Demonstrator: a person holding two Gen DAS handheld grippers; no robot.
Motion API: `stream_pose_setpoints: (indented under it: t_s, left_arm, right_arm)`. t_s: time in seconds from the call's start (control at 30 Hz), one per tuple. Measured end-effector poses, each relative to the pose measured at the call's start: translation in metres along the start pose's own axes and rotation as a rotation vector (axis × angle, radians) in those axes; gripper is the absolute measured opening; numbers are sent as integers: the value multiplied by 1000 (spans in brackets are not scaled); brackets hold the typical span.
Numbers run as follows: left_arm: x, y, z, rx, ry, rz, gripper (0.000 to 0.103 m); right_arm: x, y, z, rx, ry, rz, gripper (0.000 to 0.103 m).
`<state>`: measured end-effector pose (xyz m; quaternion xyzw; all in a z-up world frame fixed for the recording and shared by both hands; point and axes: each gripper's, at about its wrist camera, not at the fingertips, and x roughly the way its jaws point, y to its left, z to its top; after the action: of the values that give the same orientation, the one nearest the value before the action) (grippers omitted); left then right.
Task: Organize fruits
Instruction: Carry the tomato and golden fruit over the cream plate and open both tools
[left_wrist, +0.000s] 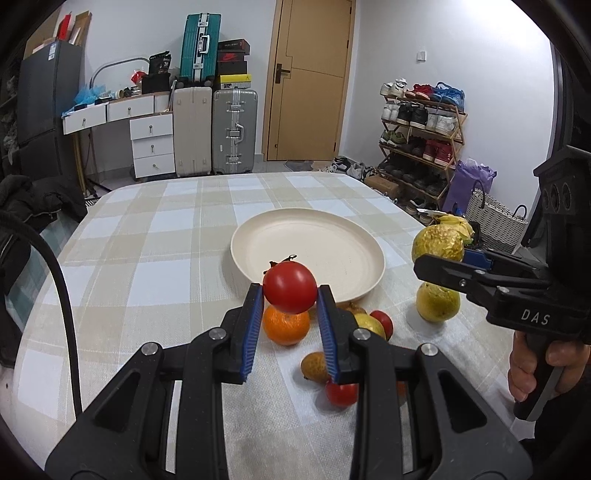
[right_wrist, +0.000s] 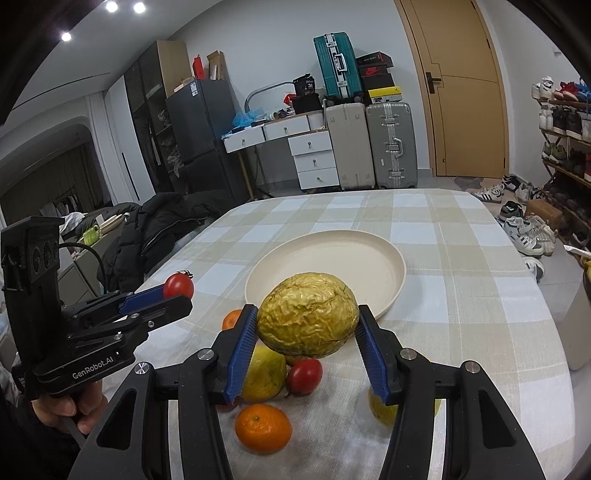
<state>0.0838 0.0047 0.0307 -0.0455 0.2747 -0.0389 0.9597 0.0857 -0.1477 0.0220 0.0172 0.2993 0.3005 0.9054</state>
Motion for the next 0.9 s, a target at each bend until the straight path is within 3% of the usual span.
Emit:
stream_pose_setpoints:
  t_s: [0.5, 0.9]
  left_arm:
    - [35, -7, 17, 2, 12, 11, 27]
    - [78, -4, 23, 9, 55, 27, 27]
  right_arm:
    - [30, -14, 14, 35, 42, -9, 54]
    - [67, -23, 16, 81, 133, -28, 54]
